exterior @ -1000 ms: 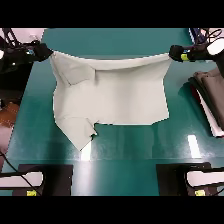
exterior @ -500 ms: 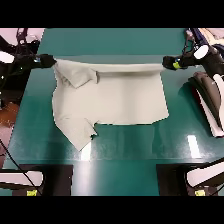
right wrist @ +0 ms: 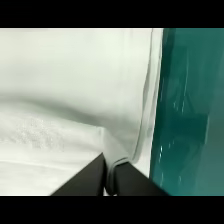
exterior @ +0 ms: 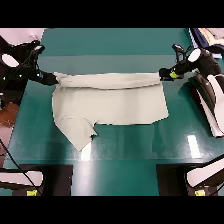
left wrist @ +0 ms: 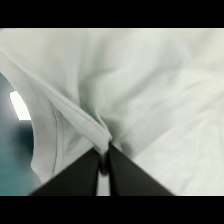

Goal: Fold the shirts.

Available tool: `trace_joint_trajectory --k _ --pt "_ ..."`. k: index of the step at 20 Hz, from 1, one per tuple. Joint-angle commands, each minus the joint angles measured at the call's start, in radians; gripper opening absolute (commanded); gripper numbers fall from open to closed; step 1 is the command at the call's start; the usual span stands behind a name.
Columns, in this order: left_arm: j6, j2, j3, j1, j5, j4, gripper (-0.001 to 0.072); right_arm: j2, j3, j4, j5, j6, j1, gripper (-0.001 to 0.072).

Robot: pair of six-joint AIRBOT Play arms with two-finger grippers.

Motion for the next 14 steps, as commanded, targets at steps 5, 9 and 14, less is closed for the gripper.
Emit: trace_joint_trajectory --k 5,9,14 --pt "-0.249 0.009 -0.005 0.000 -0.157 0.156 0.0541 0.034 0.001 0.002 0.176 -0.001 -0.004 0.0407" --pt "-0.343 0.116 -0.104 0.000 -0.223 0.155 0.0540 0.128 0.001 0.003 0.249 -0.027 -0.006 0.0406" --pt "-0.507 0.458 -0.520 0.000 -0.138 0.135 0.0540 0.199 0.001 0.003 0.256 -0.043 -0.006 0.0407"
